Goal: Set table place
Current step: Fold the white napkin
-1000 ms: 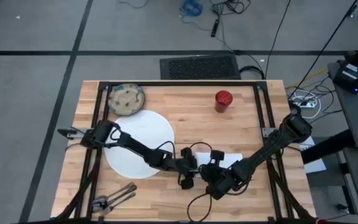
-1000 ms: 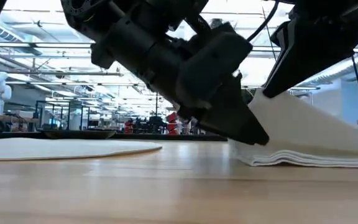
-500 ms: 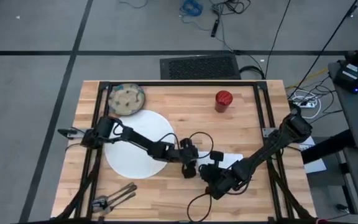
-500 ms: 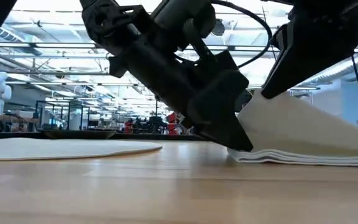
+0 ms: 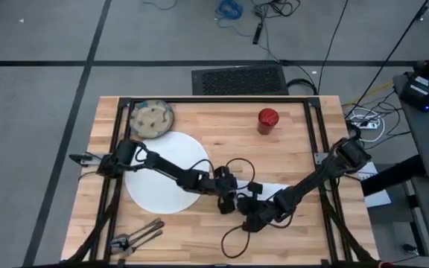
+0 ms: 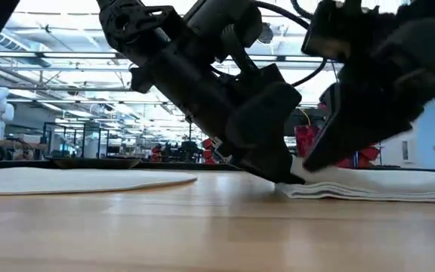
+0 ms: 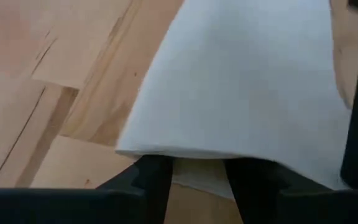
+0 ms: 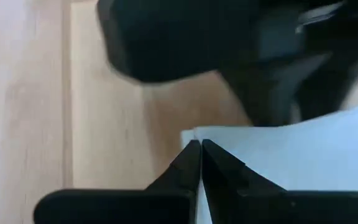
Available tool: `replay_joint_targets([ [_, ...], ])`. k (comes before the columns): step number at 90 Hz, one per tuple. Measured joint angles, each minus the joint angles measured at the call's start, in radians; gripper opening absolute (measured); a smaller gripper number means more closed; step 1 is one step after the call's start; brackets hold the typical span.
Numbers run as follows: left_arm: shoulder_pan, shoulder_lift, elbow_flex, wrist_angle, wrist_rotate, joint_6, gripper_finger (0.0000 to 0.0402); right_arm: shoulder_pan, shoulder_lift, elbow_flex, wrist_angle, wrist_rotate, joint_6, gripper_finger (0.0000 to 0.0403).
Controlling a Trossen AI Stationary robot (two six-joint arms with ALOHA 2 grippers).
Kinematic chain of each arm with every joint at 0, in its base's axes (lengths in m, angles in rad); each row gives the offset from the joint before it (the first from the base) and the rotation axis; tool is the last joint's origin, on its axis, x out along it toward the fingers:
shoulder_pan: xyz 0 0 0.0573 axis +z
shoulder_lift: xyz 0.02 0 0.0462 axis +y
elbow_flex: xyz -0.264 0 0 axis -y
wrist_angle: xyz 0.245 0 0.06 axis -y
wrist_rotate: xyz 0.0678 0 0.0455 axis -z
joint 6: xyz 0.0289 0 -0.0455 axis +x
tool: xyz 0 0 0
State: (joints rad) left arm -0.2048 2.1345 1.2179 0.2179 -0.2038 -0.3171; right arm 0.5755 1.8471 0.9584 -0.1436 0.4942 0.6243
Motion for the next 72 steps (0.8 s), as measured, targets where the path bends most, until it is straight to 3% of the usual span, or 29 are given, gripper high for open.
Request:
replay_joint_targets([
  [72, 0.0, 0.0, 0.001, -0.015, 0.009, 0.001, 0.0132, -0.013, 0.081, 0.001, 0.141, 0.057, -0.015, 0.0],
])
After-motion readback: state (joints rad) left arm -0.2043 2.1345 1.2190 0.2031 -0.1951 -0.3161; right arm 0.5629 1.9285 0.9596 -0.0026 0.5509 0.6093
